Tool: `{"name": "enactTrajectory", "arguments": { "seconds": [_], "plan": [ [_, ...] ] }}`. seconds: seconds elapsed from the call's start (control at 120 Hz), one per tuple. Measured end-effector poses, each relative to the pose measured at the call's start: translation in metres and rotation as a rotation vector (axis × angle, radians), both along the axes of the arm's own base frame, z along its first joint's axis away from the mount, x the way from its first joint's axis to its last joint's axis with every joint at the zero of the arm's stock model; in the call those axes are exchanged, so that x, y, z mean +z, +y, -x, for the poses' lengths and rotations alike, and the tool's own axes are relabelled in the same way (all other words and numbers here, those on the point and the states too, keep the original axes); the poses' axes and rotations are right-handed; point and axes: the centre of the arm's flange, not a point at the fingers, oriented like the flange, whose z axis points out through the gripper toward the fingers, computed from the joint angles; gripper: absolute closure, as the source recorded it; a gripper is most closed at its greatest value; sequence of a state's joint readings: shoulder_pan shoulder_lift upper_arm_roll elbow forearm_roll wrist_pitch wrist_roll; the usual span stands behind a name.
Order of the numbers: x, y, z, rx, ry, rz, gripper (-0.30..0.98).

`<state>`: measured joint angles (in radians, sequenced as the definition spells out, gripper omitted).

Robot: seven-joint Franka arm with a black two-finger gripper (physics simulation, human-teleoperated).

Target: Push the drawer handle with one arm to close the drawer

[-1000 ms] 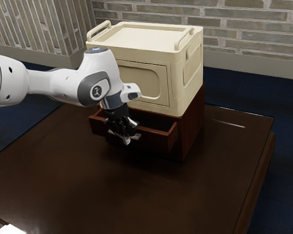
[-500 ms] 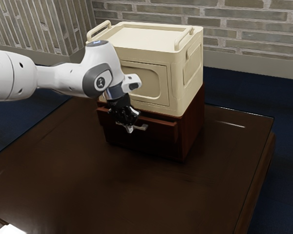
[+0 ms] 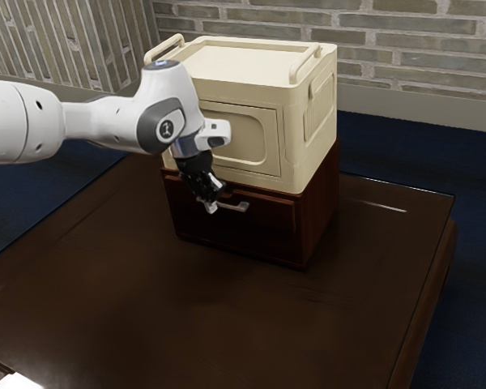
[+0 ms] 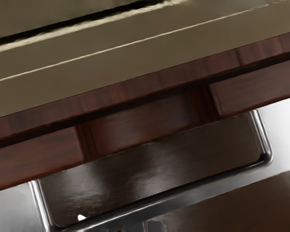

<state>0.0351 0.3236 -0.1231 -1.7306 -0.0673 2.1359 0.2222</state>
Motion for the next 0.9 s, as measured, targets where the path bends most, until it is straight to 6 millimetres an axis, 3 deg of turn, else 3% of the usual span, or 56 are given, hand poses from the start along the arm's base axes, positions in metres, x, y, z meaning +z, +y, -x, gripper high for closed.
{"name": "enactTrajectory", "arguments": {
  "seconds": [0.183, 0.3, 0.592, 0.642, 0.675, 0.758, 0.825, 0.858, 0.9],
  "plan": [
    [0.001, -0.005, -0.005, -0.067, -0.01, 0.005, 0.79],
    [0.008, -0.035, -0.006, -0.06, -0.034, 0.027, 0.79],
    [0.007, -0.035, -0.008, -0.08, -0.044, 0.029, 0.8],
    [0.014, -0.034, 0.006, -0.056, -0.042, 0.032, 0.79],
    [0.03, -0.029, 0.03, -0.036, -0.044, 0.028, 0.79],
    [0.119, -0.007, 0.094, 0.006, -0.078, 0.015, 0.63],
    [0.215, 0.015, 0.11, 0.012, -0.143, 0.012, 0.47],
    [0.24, 0.03, 0.118, 0.024, -0.138, 0.007, 0.41],
    [0.253, 0.045, 0.127, 0.032, -0.109, 0.003, 0.33]
  ]
}}
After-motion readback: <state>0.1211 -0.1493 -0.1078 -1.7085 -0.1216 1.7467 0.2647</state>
